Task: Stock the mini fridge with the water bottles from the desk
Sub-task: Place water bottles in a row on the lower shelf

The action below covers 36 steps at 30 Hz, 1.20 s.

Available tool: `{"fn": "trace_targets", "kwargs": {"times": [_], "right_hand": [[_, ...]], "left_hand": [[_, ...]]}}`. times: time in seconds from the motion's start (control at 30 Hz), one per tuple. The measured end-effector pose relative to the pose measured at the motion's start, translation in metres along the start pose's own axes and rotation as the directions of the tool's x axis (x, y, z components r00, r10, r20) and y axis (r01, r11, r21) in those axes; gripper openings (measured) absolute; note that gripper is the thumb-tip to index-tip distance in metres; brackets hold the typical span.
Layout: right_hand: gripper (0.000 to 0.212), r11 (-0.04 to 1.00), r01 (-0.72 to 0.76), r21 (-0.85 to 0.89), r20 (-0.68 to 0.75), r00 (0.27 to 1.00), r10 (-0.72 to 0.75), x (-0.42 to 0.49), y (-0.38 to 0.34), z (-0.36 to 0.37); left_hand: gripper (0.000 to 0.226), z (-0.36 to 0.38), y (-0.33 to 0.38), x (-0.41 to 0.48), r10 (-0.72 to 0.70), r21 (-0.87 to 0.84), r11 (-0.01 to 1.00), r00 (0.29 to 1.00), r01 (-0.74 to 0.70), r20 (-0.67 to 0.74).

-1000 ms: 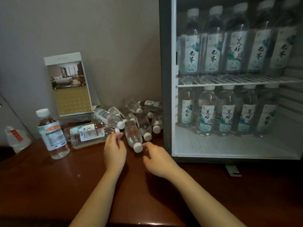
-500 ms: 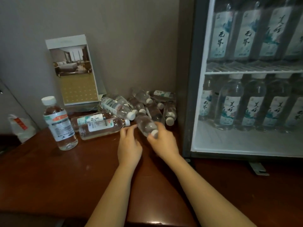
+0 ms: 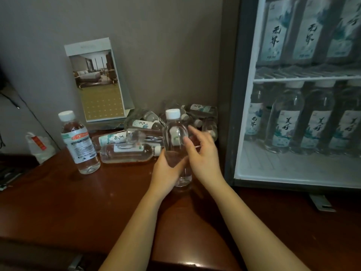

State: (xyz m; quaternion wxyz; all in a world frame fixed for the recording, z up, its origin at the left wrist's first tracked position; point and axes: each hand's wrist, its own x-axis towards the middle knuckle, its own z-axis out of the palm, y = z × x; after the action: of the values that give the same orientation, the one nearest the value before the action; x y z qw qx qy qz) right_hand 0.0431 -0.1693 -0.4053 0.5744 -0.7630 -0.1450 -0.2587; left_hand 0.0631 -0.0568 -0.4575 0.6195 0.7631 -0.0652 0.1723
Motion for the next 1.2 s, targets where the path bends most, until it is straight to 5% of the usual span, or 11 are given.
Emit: {"fn": "trace_targets", "kwargs": {"times": [0.2,0.47,0.67,0.93,1.2], "right_hand": [[0.042,0.882,-0.409,0.235,0.335,0.886,0.321,-0.002,0.020,0.002],[0.055,0.729,-0.575,0.372,0.382,0.810,0.445,-0.001,0.036,-0.001],[0.061,0.735,-0.539,0.412,0.459,0.819,0.344,-0.003,0.035,-0.002],[0.100,0.716,-0.541,0.441,0.467,0.820,0.332,-0.002,0.037,0.002],[0.072,0.753,-0.547,0.364,0.494,0.799,0.341,-0.003,0.035,0.001]], "left_hand": [[0.025,-0.003,0.010,-0.003,-0.095,-0.188,0.976,0.992,0.110,0.086],[0.032,-0.009,0.007,-0.003,-0.137,-0.244,0.956,0.984,0.161,0.110],[0.023,-0.009,0.007,-0.003,-0.154,-0.234,0.957,0.984,0.171,0.092],[0.022,-0.008,0.010,-0.003,-0.194,-0.262,0.942,0.977,0.211,0.091],[0.029,-0.013,0.021,-0.008,-0.200,-0.325,0.918,0.973,0.228,0.117]]}}
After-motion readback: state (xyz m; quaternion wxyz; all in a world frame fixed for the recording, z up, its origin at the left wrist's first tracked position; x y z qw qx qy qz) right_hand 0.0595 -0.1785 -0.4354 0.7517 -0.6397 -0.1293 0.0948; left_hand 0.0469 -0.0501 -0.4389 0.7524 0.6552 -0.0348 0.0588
